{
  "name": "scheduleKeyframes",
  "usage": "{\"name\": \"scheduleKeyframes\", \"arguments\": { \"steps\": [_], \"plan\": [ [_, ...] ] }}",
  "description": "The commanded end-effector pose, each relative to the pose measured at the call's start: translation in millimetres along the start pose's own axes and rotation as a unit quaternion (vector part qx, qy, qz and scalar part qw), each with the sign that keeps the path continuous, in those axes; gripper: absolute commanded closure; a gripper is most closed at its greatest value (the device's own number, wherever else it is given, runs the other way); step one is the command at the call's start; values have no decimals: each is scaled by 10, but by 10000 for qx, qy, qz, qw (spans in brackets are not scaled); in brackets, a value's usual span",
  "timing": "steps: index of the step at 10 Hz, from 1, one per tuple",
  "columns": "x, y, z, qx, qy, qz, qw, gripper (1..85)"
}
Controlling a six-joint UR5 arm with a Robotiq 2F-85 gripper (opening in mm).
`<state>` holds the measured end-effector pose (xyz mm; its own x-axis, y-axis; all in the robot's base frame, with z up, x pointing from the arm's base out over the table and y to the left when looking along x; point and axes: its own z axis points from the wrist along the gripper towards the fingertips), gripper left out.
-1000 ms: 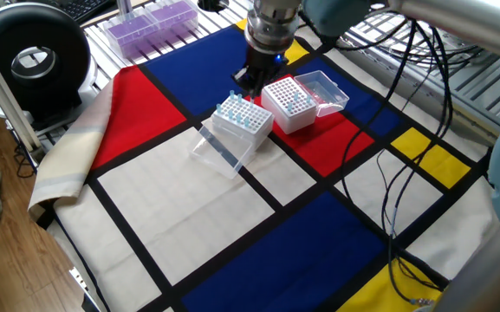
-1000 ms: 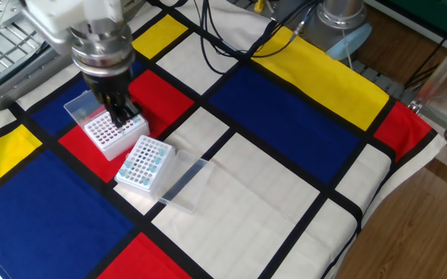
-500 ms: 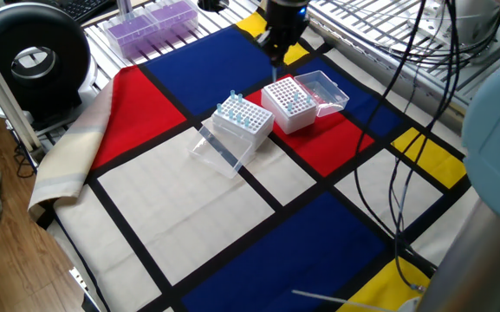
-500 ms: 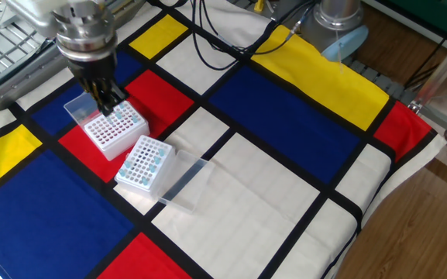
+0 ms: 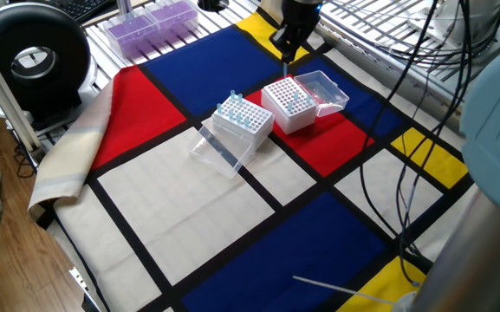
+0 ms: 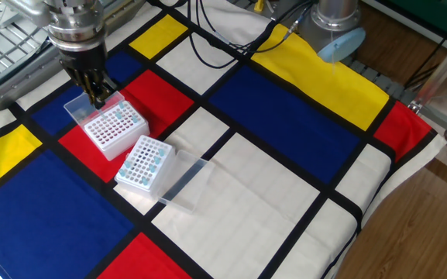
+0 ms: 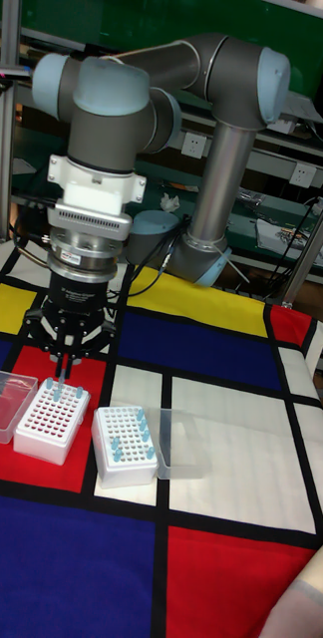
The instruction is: Transfer all medium pipette tips from one holder to another
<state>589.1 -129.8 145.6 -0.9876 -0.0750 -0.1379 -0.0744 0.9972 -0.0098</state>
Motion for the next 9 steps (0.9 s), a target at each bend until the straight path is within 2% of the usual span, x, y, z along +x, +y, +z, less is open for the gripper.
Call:
{"name": "scheduleKeyframes", "arguments": {
  "steps": [1,5,9],
  "plan": [
    [44,-101,52,-97,-138,-102,9998,847],
    [155,-218,143,-101,-261,-114,9995,847],
    [240,-231,245,-81,-359,-1,9993,847]
  ]
}}
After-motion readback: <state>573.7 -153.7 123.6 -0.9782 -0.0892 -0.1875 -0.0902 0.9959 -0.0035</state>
